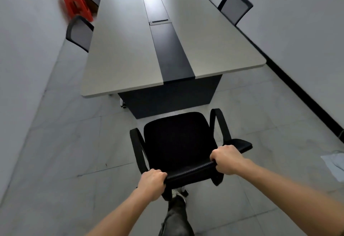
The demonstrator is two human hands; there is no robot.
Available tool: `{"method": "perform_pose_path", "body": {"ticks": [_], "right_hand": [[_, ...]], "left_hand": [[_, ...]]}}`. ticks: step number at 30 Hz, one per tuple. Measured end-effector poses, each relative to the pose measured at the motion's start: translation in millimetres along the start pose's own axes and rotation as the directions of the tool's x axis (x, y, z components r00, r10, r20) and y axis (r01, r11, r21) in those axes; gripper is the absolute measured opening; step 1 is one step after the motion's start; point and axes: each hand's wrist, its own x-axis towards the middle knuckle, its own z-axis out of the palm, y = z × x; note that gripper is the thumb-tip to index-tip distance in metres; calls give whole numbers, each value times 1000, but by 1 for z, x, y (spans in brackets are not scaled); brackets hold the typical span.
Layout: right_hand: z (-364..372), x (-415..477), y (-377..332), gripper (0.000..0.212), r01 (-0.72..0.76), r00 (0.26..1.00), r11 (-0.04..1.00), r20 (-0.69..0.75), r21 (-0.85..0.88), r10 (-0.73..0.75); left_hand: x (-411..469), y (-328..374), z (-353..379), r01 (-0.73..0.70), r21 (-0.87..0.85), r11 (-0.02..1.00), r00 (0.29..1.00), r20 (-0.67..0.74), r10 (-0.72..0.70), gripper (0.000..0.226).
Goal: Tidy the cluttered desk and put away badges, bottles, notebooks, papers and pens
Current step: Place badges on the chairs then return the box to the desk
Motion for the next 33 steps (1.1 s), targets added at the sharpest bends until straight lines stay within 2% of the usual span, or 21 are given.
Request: {"method": "perform_pose_path", "body": {"ticks": [4,8,14,25,33], "right_hand": [[33,-44,4,19,-56,998,998,38,-5,56],[55,-71,12,24,-88,995,996,41,-10,88],[58,-78,11,26,-110,994,993,24,-40,111],[18,-6,-11,19,-113,988,993,-102,28,116],[-48,91,-1,16,-177,981,984,-83,6,177]], "left_hand": [[-32,36,27,-74,-4,997,996,45,74,22],[-47,59,43,-134,-16,991,987,85,135,25],[-49,60,47,-159,0,987,985,68,159,26],[2,-18,5,-78,-72,994,997,-7,78,22],[66,-97,-58,-71,-110,991,997,-19,70,31]]}}
